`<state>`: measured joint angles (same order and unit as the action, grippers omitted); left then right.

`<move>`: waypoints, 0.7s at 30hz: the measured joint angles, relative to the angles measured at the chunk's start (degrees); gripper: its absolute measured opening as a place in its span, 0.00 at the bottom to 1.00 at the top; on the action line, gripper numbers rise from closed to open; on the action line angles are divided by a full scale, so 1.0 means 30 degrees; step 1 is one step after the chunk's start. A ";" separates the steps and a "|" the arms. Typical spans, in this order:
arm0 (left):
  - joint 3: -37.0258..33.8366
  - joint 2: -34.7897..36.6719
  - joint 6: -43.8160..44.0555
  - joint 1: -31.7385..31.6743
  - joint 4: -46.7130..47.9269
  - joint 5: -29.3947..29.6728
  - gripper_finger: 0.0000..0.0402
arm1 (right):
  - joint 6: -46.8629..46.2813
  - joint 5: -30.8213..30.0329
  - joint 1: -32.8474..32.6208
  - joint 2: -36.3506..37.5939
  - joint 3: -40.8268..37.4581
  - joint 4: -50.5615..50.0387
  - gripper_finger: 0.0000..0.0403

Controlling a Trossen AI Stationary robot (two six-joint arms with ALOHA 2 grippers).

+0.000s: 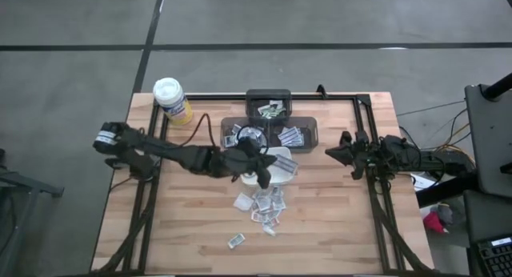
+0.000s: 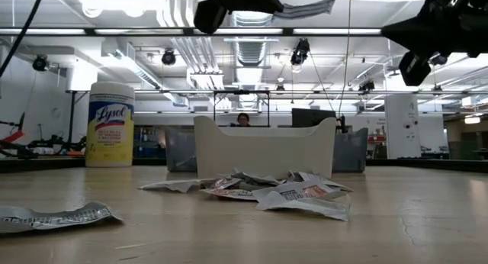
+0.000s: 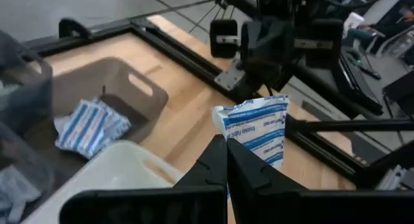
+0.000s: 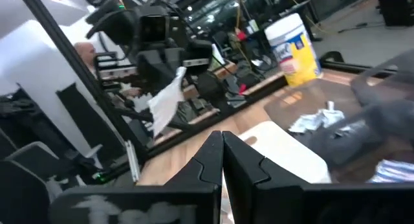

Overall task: Pick & Place First Aid Supplies
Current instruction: Put the blue bandage into the right black bin

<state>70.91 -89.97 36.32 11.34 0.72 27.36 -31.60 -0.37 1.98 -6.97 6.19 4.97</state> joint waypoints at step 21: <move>0.0000 0.0000 -0.2647 -0.2643 -0.0891 -0.1334 0.00 | 0.2119 0.0074 0.0034 -0.9907 0.5051 0.3234 0.43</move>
<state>70.91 -89.97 28.38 3.41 -1.95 23.35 -25.24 -0.14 2.08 -36.69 21.34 14.68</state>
